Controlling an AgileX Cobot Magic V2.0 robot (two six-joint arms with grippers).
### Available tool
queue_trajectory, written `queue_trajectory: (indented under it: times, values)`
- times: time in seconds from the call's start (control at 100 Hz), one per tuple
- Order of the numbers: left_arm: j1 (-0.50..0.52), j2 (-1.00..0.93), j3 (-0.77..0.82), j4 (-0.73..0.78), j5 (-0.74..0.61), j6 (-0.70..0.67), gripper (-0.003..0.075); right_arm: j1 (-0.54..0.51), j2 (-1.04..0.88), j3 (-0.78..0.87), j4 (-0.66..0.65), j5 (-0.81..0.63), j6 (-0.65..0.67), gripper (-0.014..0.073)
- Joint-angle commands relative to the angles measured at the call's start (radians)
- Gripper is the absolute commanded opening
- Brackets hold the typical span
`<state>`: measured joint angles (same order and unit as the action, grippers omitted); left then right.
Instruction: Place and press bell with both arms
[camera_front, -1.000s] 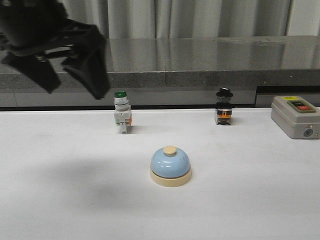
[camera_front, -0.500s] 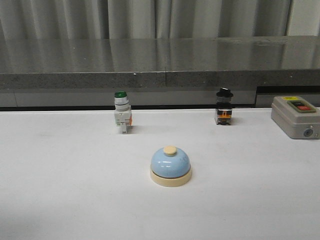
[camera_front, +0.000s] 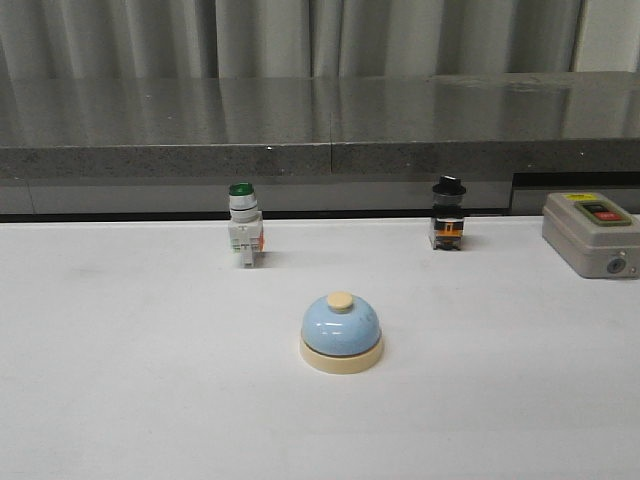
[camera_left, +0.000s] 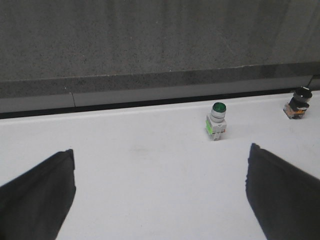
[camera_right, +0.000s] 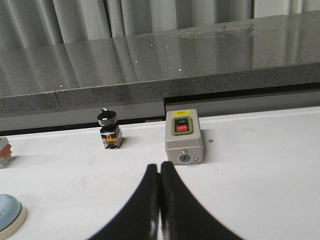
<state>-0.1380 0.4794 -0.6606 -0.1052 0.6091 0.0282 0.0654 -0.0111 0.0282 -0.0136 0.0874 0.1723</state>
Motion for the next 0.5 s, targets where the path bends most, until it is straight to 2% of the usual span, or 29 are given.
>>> queue_trajectory:
  times: [0.0,0.1,0.29,0.39,0.49]
  values:
    - [0.003,-0.008,-0.026,-0.012,-0.072,-0.010,0.0598,-0.008,-0.020,-0.019,0.004,-0.081,-0.008,-0.0064]
    - [0.003,-0.008,-0.026,-0.012,-0.074,-0.010,0.0477,-0.008,-0.020,-0.019,0.004,-0.081,-0.008,-0.0064]
    - [0.003,-0.008,-0.026,-0.012,-0.083,-0.010,0.0134,-0.008,-0.020,-0.019,0.004,-0.081,-0.008,-0.0064]
    - [0.003,-0.008,-0.026,-0.012,-0.093,-0.010,-0.0020,-0.008,-0.020,-0.019,0.004,-0.081,-0.008,-0.0064]
    - [0.003,-0.008,-0.026,-0.012,-0.096,-0.010,-0.0021,-0.008,-0.020,-0.019,0.004,-0.081,-0.008,-0.0064]
